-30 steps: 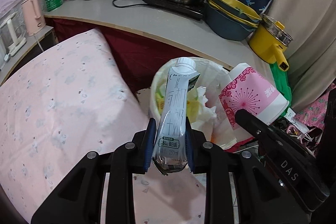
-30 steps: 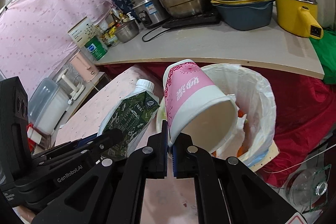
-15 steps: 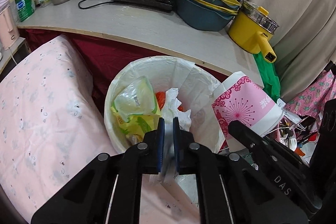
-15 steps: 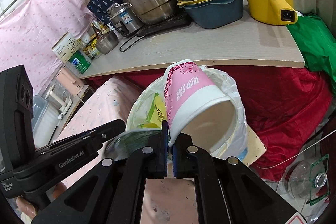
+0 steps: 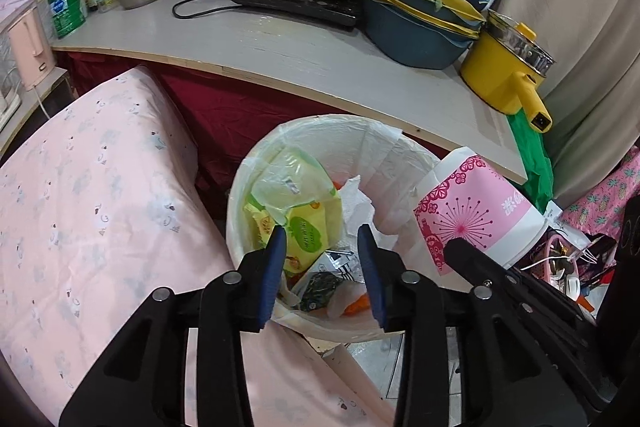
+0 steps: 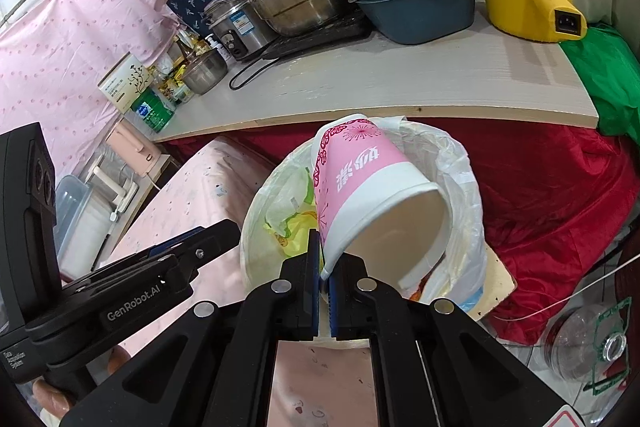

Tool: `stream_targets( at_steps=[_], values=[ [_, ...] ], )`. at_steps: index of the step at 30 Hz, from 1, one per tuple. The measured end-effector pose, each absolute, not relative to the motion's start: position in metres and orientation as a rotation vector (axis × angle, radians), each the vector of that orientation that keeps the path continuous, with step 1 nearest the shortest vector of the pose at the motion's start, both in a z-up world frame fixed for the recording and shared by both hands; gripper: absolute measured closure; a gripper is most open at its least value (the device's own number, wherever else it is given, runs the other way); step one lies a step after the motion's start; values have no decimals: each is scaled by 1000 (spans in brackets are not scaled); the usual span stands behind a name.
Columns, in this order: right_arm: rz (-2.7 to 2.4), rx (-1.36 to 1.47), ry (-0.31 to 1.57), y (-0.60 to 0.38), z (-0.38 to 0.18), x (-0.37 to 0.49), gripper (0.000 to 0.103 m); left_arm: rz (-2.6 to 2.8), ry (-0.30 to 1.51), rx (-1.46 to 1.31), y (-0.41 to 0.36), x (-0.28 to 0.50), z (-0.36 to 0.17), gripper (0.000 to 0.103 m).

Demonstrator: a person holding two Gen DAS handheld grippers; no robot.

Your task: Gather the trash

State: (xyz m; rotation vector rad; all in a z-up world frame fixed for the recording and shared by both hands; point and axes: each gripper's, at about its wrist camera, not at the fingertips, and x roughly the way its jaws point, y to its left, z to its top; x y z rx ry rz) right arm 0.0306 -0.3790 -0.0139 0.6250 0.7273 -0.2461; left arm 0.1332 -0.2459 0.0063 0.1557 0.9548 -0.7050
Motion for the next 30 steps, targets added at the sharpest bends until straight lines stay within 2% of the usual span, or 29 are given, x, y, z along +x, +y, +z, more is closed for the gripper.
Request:
stream_targets(
  at_steps=[8, 15, 19, 25, 28, 30],
  values=[
    [-223, 613, 742, -369, -14, 45, 98, -665, 945, 152, -233, 138, 7, 57],
    [-218, 603, 743, -364, -12, 54, 94, -640, 945, 145, -221, 141, 5, 53],
    [-219, 601, 740, -363, -10, 56, 92, -620, 931, 135, -213, 142, 6, 40],
    [-225, 591, 727, -359, -3, 57, 82, -602, 916, 130, -205, 142, 10, 40],
    [-223, 582, 726, -357, 0, 56, 79, -588, 902, 133, -200, 140, 12, 32],
    [-222, 574, 724, -355, 2, 55, 75, -580, 890, 136, -197, 138, 13, 32]
  ],
)
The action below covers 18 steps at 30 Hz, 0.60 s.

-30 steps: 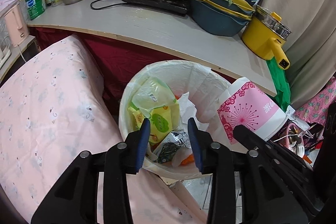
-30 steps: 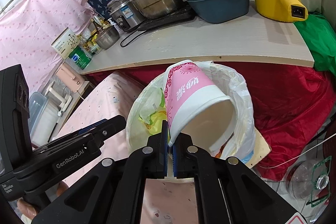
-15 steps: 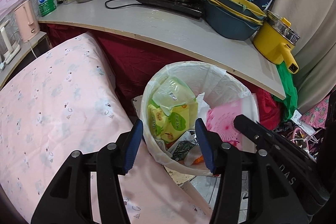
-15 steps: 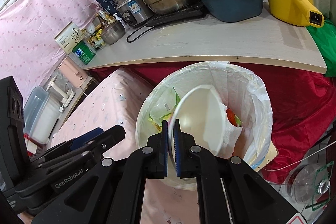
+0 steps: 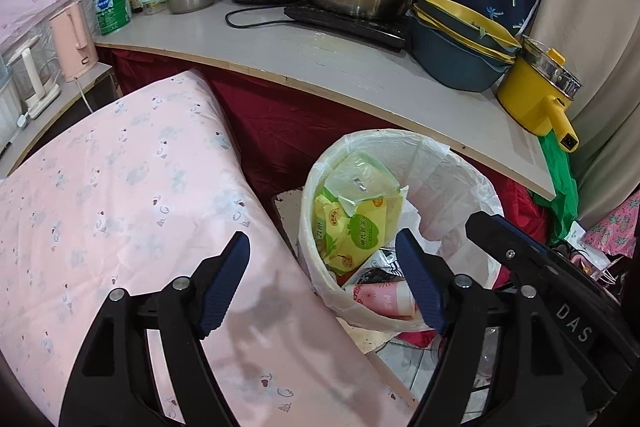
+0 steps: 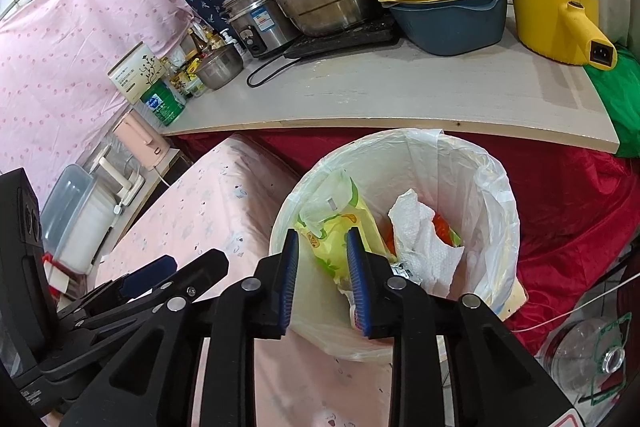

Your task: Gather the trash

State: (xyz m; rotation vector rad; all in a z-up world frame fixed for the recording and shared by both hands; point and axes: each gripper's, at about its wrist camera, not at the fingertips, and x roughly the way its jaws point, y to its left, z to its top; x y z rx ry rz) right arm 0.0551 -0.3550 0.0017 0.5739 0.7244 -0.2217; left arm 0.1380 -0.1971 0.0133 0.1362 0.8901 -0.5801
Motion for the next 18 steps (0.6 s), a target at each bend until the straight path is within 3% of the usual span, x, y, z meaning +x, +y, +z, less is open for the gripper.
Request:
stream_targets(
  at_steps=[9, 18],
  values=[
    [-225, 535, 723, -345, 12, 48, 68, -552, 862, 140, -182, 131, 21, 28],
    [-260, 458, 724, -334, 24, 28, 44, -520, 838, 164, -164, 118, 26, 23]
  ],
)
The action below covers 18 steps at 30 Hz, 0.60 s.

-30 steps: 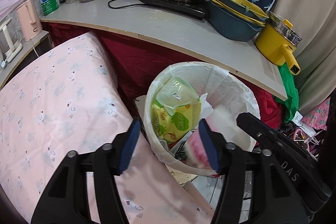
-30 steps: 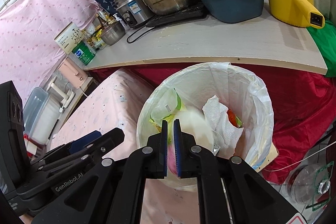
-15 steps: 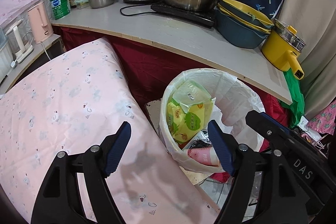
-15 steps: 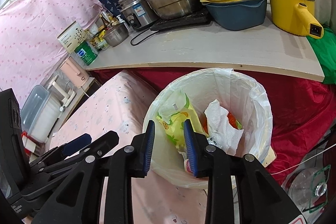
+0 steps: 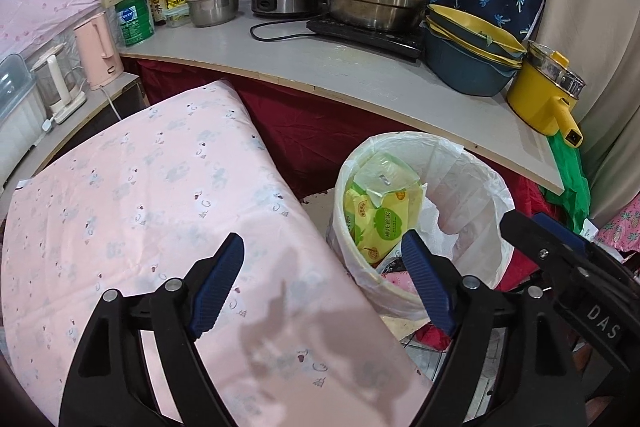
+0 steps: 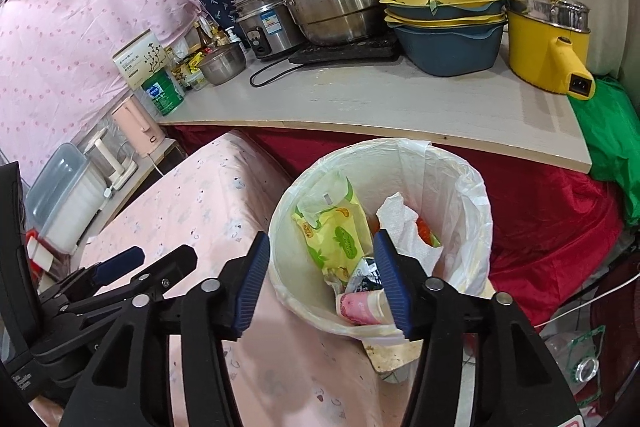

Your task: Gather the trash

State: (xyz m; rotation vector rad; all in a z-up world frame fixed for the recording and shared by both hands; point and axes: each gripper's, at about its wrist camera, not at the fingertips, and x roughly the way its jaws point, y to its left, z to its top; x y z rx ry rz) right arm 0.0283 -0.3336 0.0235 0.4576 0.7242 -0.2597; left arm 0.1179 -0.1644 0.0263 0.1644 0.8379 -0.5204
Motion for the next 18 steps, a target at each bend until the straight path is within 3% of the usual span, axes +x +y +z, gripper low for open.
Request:
stream_targets(
  at_steps=[2, 5, 9, 11, 18],
  values=[
    [-271, 437, 726, -330, 26, 23, 36, -507, 824, 173, -160, 112, 27, 17],
    [-281, 412, 726, -325, 29, 15, 20, -496, 807, 197, -156, 105, 27, 16],
    [-265, 397, 758, -322, 28, 12, 16, -483, 804, 220, -152, 97, 24, 14],
    [-265, 384, 778, -321, 26, 10, 6, -474, 805, 219, -149, 94, 23, 12],
    [-306, 309, 800, -314, 22, 3, 6, -446, 826, 231, -143, 88, 14, 11]
  ],
)
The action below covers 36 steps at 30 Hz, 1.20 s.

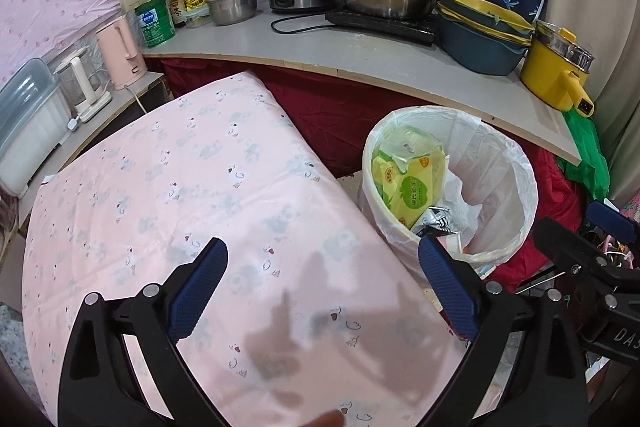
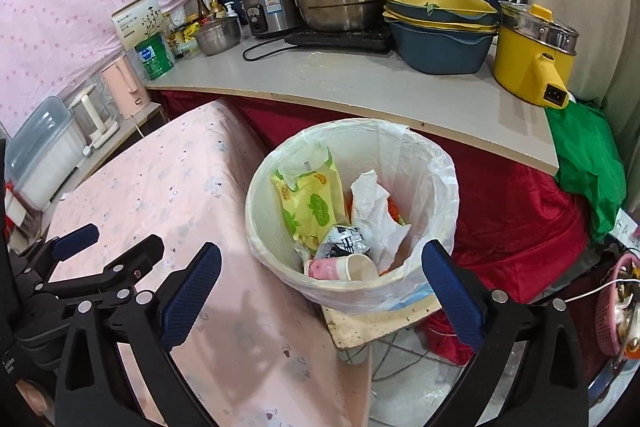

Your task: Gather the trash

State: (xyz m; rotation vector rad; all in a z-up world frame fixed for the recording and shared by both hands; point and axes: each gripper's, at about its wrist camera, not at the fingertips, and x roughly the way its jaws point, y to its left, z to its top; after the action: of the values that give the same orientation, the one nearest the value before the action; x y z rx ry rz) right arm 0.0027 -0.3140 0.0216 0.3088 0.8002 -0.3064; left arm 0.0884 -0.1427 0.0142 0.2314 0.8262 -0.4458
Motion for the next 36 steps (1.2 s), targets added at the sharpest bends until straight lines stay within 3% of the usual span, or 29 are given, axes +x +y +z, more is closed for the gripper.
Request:
stream_targets(
  at_steps=[36],
  values=[
    [-342, 255, 860, -308, 4, -1, 6, -438, 867, 228, -141, 81, 0, 11]
  ],
)
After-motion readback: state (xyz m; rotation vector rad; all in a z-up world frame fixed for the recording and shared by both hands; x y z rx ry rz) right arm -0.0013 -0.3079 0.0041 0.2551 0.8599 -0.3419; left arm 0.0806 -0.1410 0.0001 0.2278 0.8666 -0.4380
